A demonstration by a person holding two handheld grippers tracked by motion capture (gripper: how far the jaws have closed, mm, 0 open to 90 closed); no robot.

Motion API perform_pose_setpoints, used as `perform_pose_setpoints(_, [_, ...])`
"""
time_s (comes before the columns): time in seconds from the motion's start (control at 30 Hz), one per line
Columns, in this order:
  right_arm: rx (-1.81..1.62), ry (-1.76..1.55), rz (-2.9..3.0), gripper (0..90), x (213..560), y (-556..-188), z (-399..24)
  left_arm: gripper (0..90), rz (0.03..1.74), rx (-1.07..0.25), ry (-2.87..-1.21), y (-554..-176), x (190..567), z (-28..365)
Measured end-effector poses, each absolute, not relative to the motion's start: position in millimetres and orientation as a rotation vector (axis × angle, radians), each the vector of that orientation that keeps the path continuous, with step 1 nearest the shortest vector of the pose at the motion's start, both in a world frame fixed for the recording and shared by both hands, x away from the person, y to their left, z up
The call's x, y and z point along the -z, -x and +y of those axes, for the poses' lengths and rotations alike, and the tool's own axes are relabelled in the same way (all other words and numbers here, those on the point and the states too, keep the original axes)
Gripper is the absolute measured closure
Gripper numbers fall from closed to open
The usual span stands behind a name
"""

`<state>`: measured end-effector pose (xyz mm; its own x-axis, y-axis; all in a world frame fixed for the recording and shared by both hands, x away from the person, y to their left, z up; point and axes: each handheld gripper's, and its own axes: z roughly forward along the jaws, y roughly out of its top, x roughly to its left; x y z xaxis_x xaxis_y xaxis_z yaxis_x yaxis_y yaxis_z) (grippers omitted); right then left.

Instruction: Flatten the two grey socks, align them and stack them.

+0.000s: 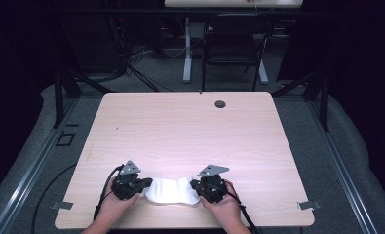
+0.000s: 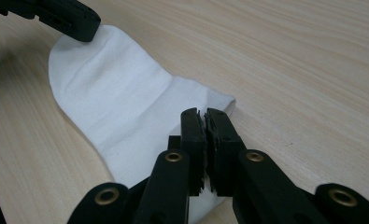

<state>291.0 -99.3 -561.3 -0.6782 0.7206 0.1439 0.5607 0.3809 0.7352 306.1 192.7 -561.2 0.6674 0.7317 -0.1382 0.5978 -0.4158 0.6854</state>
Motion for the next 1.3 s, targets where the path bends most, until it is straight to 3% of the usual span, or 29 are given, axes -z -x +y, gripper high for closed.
perform_pose_setpoints(0.33, [-1.177,-1.089,2.350,68.9,554,-281,-103,64.5,0.980,-0.228,-2.035,-295,547,195])
perform_pose_setpoints(0.47, [-1.252,-1.000,2.331,66.1,546,-272,-93,60.7,0.960,-0.221,-2.021,-288,546,192])
perform_pose_setpoints(0.63, [-1.177,-0.964,2.434,65.8,561,-278,-82,59.0,0.939,-0.233,-2.112,-288,560,184])
perform_pose_setpoints(1.3, [-1.177,-1.061,2.463,62.1,578,-284,-92,57.9,0.957,-0.193,-2.157,-289,575,186])
